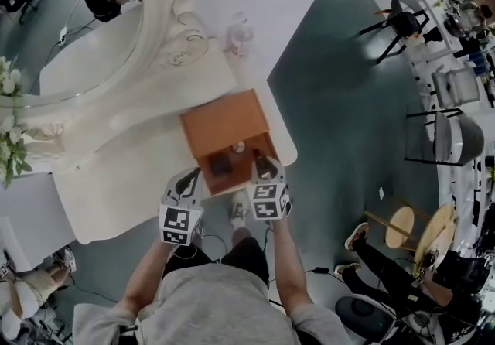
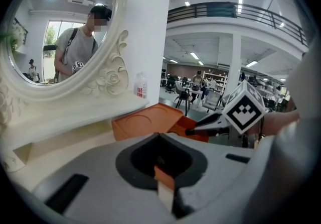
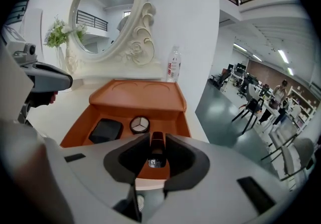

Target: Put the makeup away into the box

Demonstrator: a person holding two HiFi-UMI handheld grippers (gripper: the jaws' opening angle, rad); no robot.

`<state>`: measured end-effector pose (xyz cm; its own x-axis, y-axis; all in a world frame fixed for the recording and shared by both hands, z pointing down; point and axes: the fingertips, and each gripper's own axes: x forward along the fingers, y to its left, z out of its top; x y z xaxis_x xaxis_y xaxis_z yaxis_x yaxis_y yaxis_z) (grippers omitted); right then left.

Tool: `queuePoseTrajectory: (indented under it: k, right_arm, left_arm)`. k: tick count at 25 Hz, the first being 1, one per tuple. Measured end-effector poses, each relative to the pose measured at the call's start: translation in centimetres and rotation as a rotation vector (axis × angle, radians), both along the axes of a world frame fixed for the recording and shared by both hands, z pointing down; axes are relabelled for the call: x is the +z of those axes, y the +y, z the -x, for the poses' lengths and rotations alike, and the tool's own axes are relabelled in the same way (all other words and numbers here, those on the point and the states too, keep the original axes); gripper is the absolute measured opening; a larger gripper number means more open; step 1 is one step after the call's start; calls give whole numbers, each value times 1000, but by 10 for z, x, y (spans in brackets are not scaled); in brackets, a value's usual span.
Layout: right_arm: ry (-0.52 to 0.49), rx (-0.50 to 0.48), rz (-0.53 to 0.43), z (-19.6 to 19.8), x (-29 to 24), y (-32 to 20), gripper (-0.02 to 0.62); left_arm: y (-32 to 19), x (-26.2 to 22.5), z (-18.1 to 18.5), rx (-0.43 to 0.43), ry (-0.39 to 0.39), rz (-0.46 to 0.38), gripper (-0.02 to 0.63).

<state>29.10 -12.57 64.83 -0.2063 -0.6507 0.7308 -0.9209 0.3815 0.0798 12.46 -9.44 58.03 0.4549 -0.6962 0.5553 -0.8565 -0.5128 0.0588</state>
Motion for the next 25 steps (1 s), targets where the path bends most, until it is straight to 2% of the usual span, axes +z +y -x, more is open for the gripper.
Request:
queuePoseTrajectory:
  k: [8,17,20,25]
  right_arm:
    - [25,39,12,-19,8,-6,107]
    - [43,15,11,-21,8,-7,112]
    - [12,6,11,-18,7,-6,168]
    - [-7,8,13,-18,7,-4,178]
  left_arm:
    - [-7,6,-13,28,-8,15,0]
    - [-8,8,-28,43,-2,16,0]
    - [-8,7,-31,42,0,16,0]
    - [-4,5,-31,41,3,7,0]
